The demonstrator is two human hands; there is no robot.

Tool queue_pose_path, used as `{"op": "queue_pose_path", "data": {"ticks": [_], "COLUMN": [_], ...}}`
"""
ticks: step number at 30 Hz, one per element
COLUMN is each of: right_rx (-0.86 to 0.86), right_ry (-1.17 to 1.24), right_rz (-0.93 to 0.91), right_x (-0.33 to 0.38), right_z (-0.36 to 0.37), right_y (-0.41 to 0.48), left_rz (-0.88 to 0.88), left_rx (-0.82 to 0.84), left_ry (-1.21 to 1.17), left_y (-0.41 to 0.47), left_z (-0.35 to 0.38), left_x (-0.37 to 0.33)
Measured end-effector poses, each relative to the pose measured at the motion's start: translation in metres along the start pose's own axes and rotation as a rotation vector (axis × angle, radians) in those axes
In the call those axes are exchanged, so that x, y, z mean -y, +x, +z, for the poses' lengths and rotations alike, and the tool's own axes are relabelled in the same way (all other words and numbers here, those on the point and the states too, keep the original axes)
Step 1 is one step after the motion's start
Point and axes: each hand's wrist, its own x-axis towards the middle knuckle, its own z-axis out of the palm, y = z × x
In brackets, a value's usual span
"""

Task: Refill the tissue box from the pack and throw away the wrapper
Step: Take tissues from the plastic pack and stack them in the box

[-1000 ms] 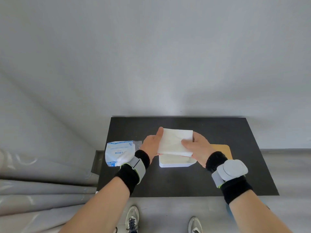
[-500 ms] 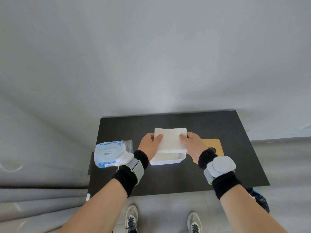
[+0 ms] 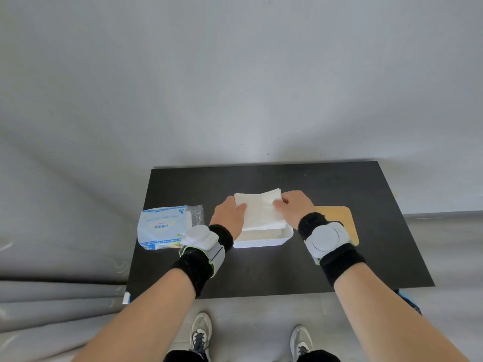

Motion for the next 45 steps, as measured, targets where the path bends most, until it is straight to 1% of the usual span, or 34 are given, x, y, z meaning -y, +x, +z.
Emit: {"op": "queue_pose_path", "data": {"ticks": [7,16,25,33,38,45], "right_rx": [0.015,-0.009,0.004,-0.040,-0.063,-0.174], "right_ry": [-0.175,-0.381,-0.515,-0.555,-0.573,-0.606], "right_rz": [0.040,-0.044,-0.147,-0.153,-0.189,-0.260], "right_x": [-0.005,-0.012,-0.016,-0.019,-0.020,-0.027], "right_z": [0.014,0.019,0.026,0.029,0.030,0.037], "right_y": [0.015,0.023,0.028,0.028,0.029,0.026], "left_rz": [0.078,0.147,0.228,0.328,0.364,0.427], "left_rx": [-0.050,-0.097,-0.107,-0.181,-0.210,-0.284], "left_ry": [0.236,0.284,0.472,0.582,0.580,0.623], "left_y": [0.012,0.018,0.019,0.020,0.023,0.028], "left_z": [0.010,0.007,0.010,0.018,0.019,0.026], "left_x": [0.010,0.016,0.012,0.017,0.020,0.029]}}
